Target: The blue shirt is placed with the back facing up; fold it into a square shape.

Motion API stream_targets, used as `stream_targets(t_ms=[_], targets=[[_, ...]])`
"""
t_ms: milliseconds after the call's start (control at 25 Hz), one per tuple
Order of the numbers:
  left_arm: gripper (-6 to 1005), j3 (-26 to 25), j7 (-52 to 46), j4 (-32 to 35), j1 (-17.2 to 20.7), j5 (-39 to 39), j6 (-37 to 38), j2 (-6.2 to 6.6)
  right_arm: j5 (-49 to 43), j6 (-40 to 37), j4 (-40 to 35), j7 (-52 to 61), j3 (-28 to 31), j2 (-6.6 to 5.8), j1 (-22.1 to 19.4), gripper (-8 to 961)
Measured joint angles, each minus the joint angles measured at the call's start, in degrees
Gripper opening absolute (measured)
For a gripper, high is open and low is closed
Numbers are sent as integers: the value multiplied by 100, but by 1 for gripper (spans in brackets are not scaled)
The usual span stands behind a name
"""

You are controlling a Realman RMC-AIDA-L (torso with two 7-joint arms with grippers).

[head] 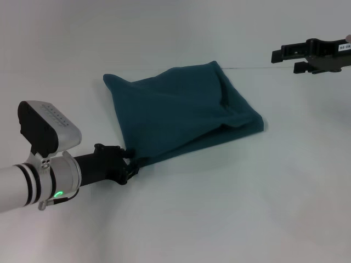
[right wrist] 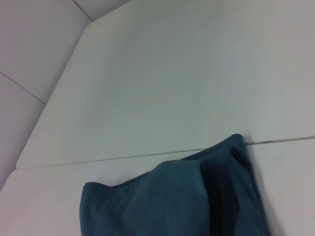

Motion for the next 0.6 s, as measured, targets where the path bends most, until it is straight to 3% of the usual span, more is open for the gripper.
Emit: stream_targets(t_ms=[160, 480, 600], targets=[[480, 2, 0, 9, 7, -11, -7, 0, 0, -1, 4, -4, -2, 1, 0, 847], [87, -44, -147, 106, 62, -20, 188, -9, 0, -1, 2, -6, -2, 2, -9, 846], [70, -33, -282, 290, 157, -20, 328, -10, 2, -2, -2, -5, 3, 2, -17, 846]])
